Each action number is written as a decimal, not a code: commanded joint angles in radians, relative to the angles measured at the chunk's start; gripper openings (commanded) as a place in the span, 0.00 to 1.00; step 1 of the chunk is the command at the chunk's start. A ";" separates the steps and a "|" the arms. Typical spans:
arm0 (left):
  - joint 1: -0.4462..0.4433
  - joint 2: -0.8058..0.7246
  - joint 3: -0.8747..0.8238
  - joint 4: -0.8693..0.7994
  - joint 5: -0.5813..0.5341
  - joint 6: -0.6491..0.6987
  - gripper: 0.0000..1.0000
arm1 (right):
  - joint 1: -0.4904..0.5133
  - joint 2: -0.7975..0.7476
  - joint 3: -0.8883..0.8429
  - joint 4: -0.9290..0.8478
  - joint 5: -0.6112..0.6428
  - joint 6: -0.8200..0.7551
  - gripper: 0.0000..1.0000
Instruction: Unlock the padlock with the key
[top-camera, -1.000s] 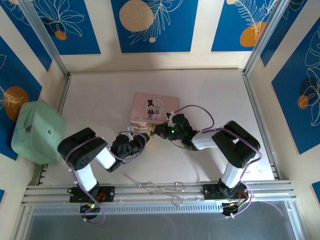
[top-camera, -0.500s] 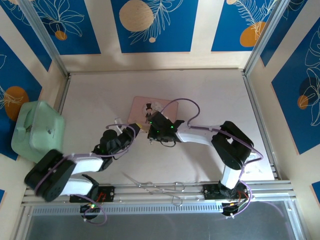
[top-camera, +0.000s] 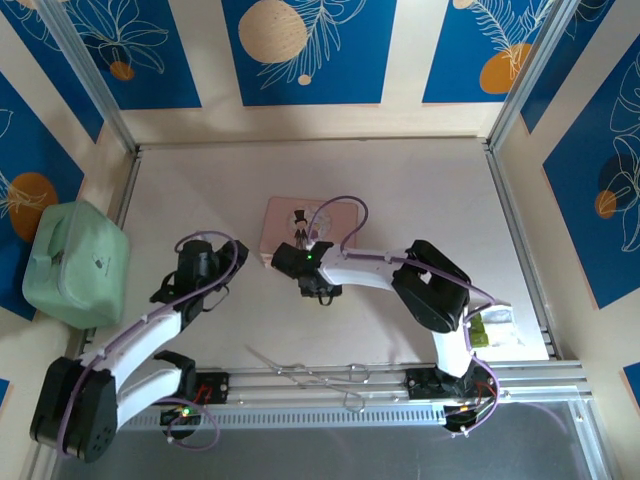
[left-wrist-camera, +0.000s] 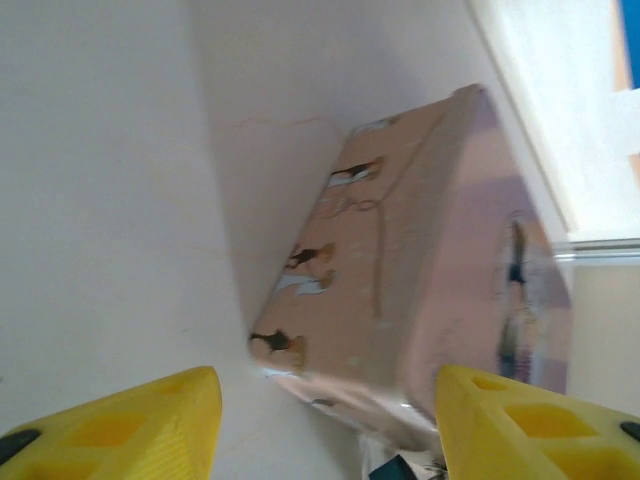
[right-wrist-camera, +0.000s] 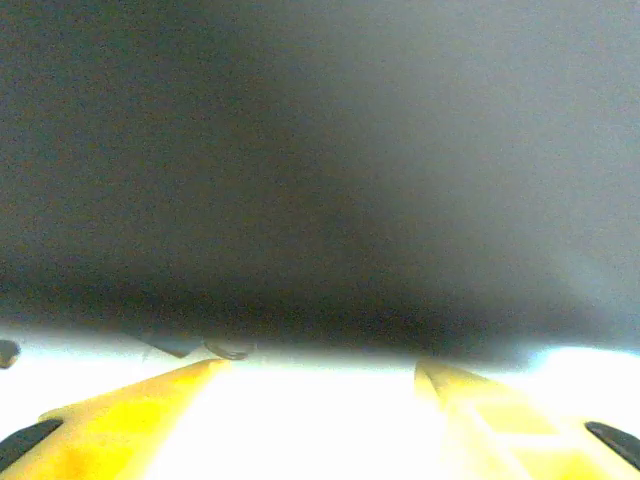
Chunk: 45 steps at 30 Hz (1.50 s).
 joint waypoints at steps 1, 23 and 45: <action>0.020 0.064 0.082 -0.022 0.105 0.086 0.60 | 0.028 -0.142 -0.023 -0.008 0.013 -0.047 0.50; 0.039 0.449 0.315 0.100 0.311 0.274 0.55 | -0.312 -0.560 -0.477 0.422 -0.381 -0.222 0.07; 0.037 0.370 0.153 0.045 0.297 0.263 0.42 | -0.364 -0.464 -0.417 0.438 -0.410 -0.270 0.06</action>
